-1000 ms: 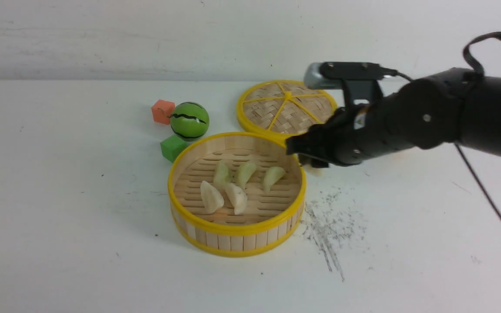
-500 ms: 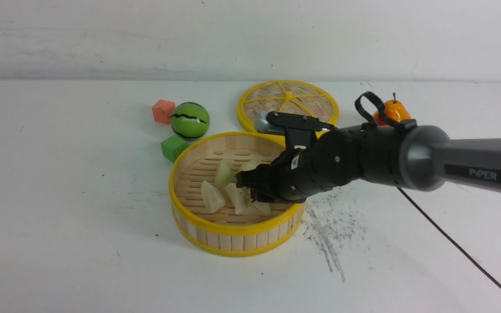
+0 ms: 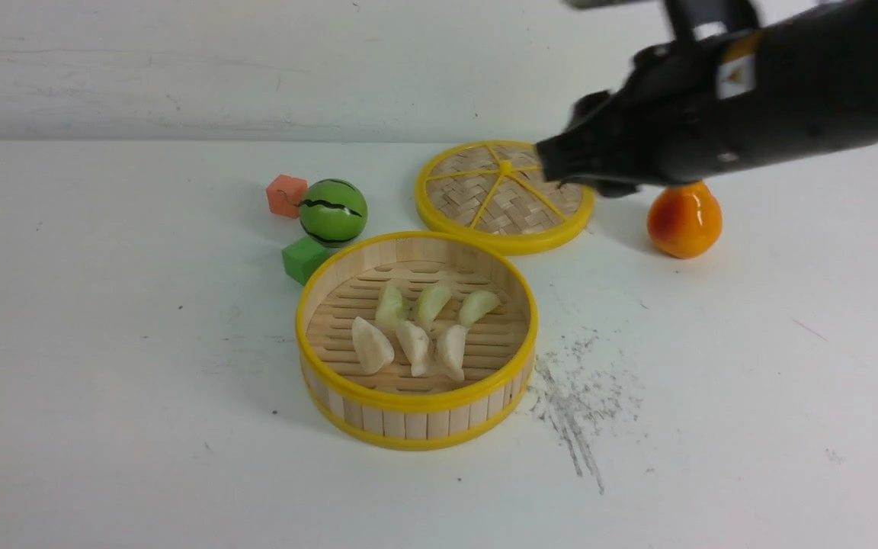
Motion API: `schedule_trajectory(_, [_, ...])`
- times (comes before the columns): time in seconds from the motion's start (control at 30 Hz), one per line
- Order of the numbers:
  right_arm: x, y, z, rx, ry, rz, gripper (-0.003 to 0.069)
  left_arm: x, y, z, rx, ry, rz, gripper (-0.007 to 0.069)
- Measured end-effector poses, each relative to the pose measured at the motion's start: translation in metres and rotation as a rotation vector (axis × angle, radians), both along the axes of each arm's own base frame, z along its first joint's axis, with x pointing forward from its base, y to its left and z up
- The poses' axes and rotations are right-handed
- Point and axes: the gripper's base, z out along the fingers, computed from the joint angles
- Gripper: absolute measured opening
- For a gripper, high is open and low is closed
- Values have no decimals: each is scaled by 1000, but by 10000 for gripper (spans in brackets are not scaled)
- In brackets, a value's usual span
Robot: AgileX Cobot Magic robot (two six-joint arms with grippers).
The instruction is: Put the dumplings into the steamer on the white table.
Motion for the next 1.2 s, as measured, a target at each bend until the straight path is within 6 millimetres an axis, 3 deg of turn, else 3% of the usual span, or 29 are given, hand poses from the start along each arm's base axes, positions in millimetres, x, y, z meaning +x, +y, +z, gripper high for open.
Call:
schedule_trajectory(0.07, [-34, -22, 17, -39, -31, 23, 61, 0, 0, 0, 0, 0, 0, 121])
schedule_trajectory(0.13, [-61, -39, 16, -64, -43, 34, -6, 0, 0, 0, 0, 0, 0, 122])
schedule_trajectory(0.3, [-106, -70, -6, -68, -96, 35, -21, 0, 0, 0, 0, 0, 0, 122])
schedule_trajectory(0.5, [-149, -98, -56, -34, -197, 39, -20, 0, 0, 0, 0, 0, 0, 127])
schedule_trajectory(0.67, [-169, -111, -85, -9, -194, 33, -18, 0, 0, 0, 0, 0, 0, 134])
schedule_trajectory(0.83, [-179, -121, -100, -72, -200, 28, -15, 0, 0, 0, 0, 0, 0, 137])
schedule_trajectory(1.03, [-196, -142, -122, -95, -398, -29, -15, 0, 0, 0, 0, 0, 0, 143])
schedule_trajectory(1.2, [-208, -157, -149, -4, -525, -222, -15, 0, 0, 0, 0, 1, 0, 146])
